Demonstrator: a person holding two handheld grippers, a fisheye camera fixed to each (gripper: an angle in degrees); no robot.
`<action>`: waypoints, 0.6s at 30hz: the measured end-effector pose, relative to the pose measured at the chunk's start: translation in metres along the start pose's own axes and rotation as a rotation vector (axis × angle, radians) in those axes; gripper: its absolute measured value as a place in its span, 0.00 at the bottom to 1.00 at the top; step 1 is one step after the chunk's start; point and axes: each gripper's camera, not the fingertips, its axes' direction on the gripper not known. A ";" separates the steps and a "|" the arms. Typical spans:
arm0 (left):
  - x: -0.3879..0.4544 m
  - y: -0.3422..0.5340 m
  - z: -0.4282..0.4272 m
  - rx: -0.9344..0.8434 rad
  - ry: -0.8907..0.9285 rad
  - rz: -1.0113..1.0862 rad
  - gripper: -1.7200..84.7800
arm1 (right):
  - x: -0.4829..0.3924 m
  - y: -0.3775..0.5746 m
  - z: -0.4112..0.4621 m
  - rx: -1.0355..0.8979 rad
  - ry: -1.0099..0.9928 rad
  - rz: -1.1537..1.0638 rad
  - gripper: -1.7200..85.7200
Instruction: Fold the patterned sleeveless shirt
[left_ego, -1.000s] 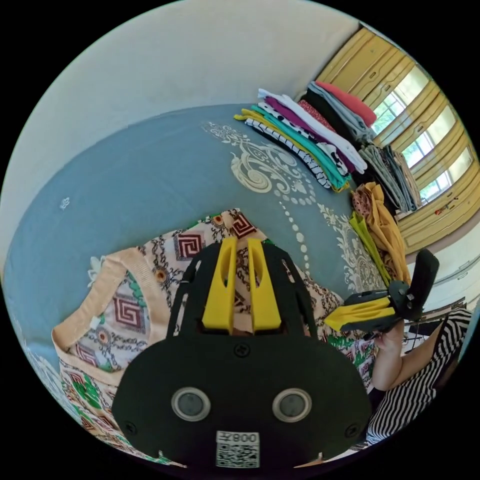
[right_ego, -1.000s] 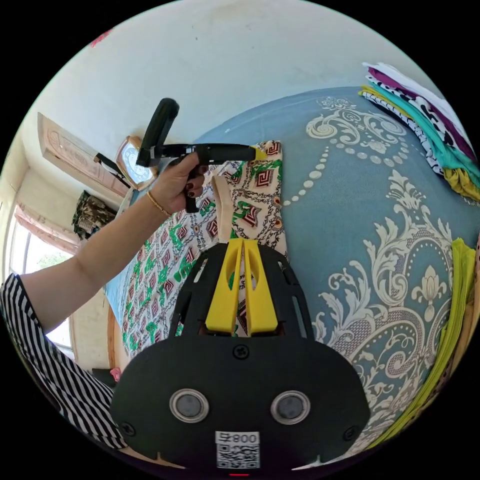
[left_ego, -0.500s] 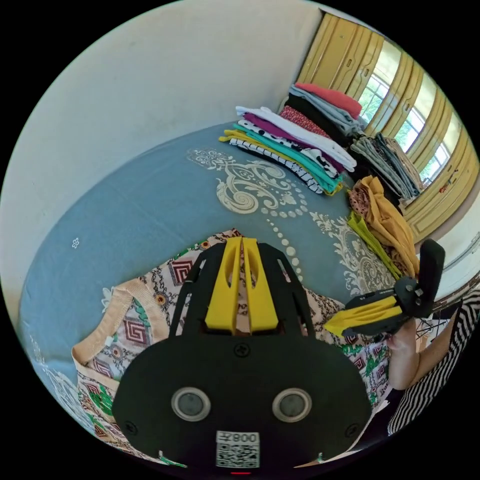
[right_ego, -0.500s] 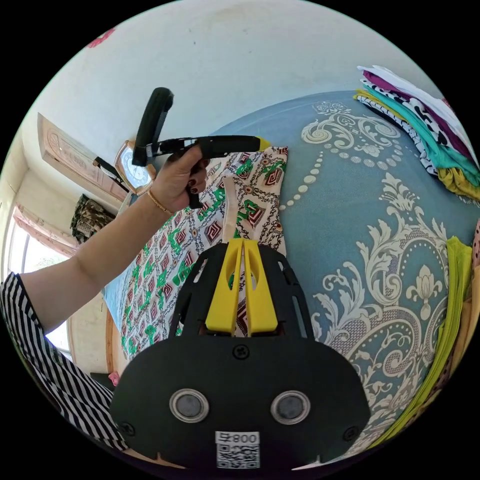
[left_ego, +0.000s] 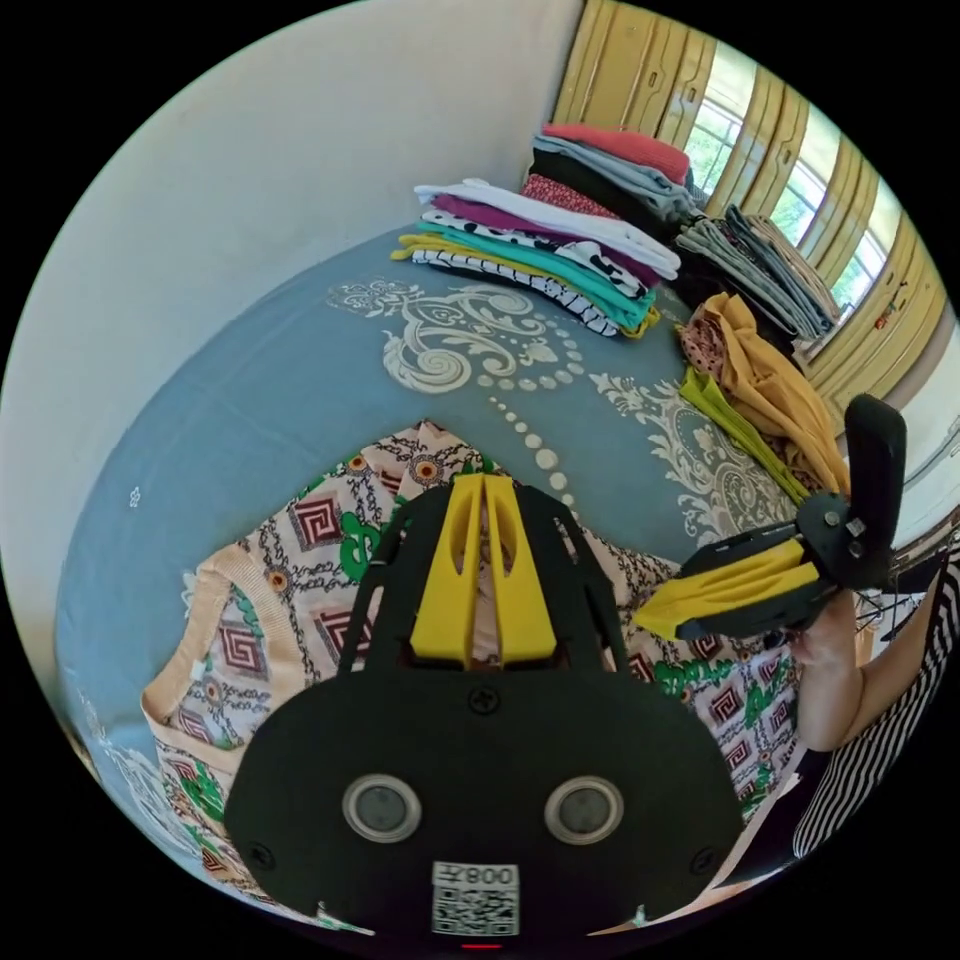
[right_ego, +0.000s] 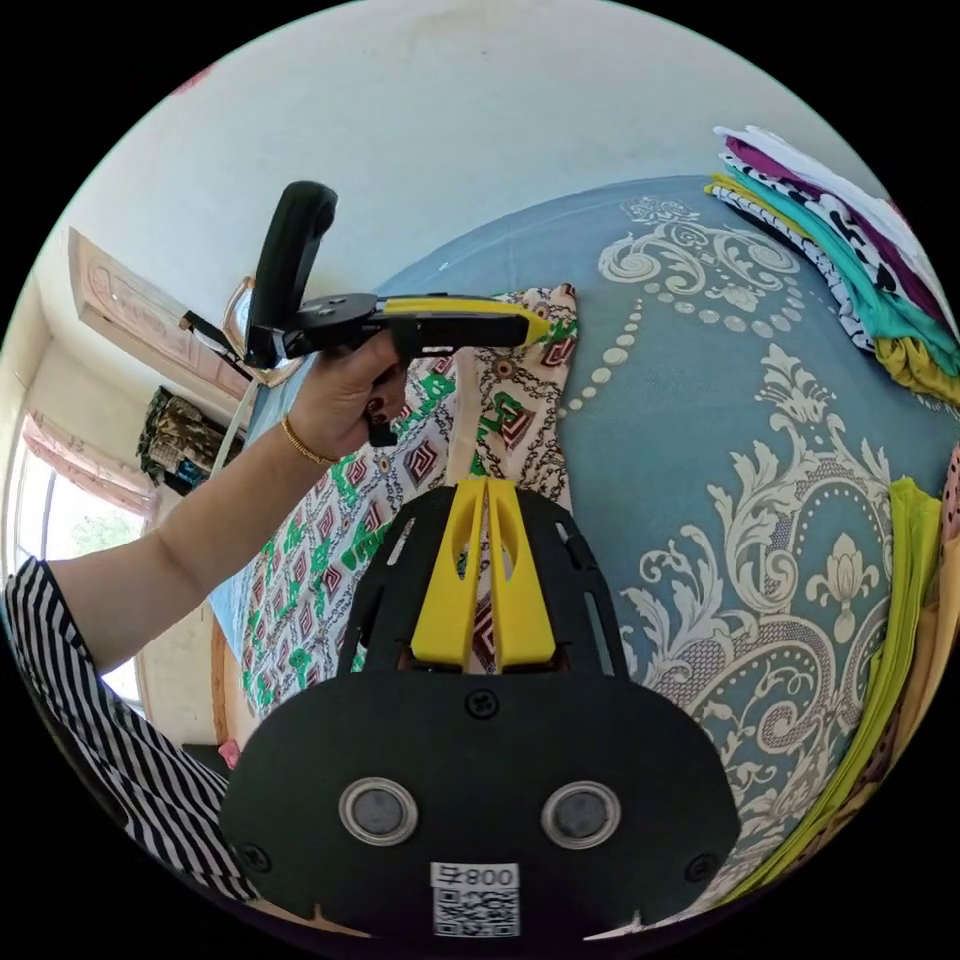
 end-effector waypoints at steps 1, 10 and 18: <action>0.002 0.009 -0.016 0.021 0.004 -0.006 0.02 | -0.003 -0.001 0.000 0.007 -0.002 -0.006 0.02; 0.045 0.065 -0.070 -0.050 0.089 0.065 0.02 | -0.024 -0.002 0.040 0.008 0.044 0.053 0.02; 0.037 0.100 -0.140 -0.036 0.137 -0.003 0.02 | -0.060 -0.010 0.071 0.028 0.123 0.044 0.02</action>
